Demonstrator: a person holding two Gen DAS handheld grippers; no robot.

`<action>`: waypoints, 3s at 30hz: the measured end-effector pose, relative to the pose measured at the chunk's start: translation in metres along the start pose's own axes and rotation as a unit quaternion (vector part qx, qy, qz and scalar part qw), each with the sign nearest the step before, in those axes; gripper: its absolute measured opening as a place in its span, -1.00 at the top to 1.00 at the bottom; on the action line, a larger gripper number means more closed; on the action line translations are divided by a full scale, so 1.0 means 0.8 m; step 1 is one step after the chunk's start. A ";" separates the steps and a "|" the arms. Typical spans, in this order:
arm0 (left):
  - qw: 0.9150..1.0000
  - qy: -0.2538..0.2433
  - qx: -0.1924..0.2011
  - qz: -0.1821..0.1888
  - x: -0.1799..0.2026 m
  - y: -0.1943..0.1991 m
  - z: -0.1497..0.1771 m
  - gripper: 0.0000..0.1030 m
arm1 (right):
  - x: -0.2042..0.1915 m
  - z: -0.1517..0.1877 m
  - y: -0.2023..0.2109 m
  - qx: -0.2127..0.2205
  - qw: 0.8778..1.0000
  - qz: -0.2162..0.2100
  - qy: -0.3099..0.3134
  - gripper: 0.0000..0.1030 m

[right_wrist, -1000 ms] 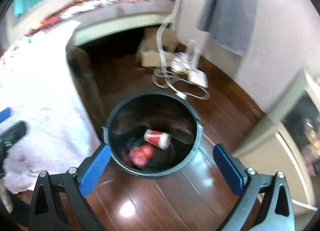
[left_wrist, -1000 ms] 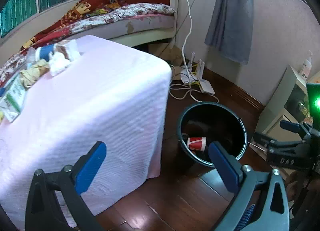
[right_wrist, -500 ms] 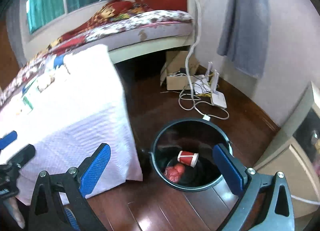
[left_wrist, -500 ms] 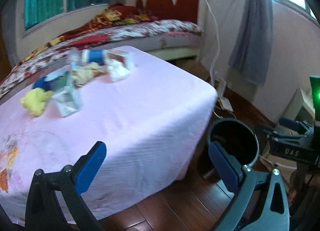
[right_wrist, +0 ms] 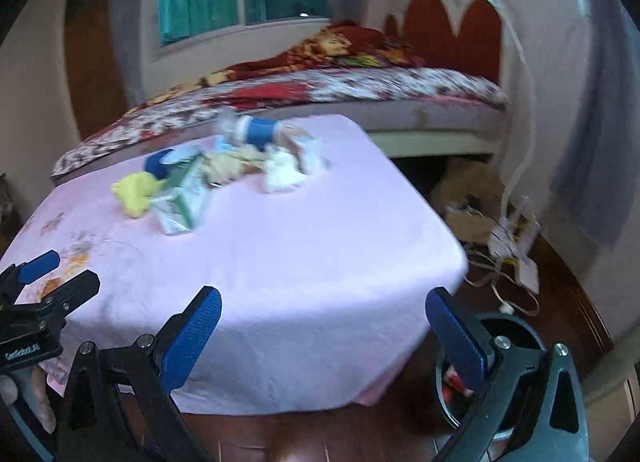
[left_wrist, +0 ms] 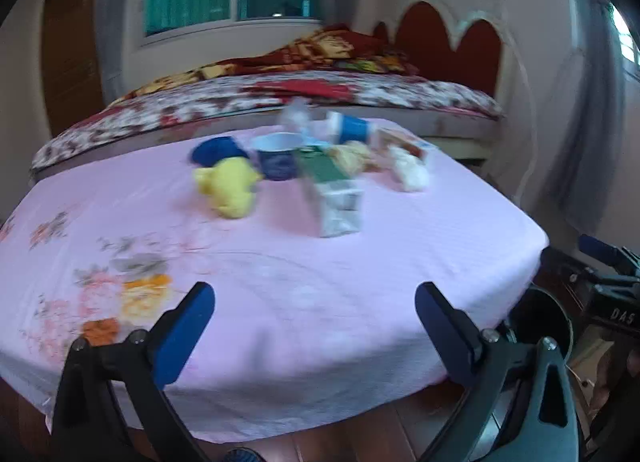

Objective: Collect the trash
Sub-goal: 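Move both open tools back toward the table, then grasp the yellow cloth with the left tool while the right tool grasps the green carton, then carry the yellow cloth and green carton with both tools over the bucket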

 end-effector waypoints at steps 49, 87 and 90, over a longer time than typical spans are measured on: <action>0.995 0.037 -0.092 -0.027 -0.097 -0.212 -0.075 0.26 | -0.199 -0.089 -0.245 -0.086 0.984 -0.128 0.085 0.16; 0.999 -0.040 0.002 0.037 0.044 -0.014 -0.051 0.45 | -0.055 -0.055 0.000 0.007 0.995 -0.072 0.065 0.20; 0.997 -0.054 0.008 0.053 0.074 -0.005 -0.052 0.45 | -0.028 -0.053 0.015 0.010 0.997 -0.057 0.058 0.20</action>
Point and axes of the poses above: each gripper's, at about its wrist camera, not at the fingertips, and y roughly against the way its jaws point, x to its right, z to its underside, the point moved 10 cm from there along -y, roughly the way its jaws point, and after that the axes turned 1 degree about y, right-handed, at the moved point
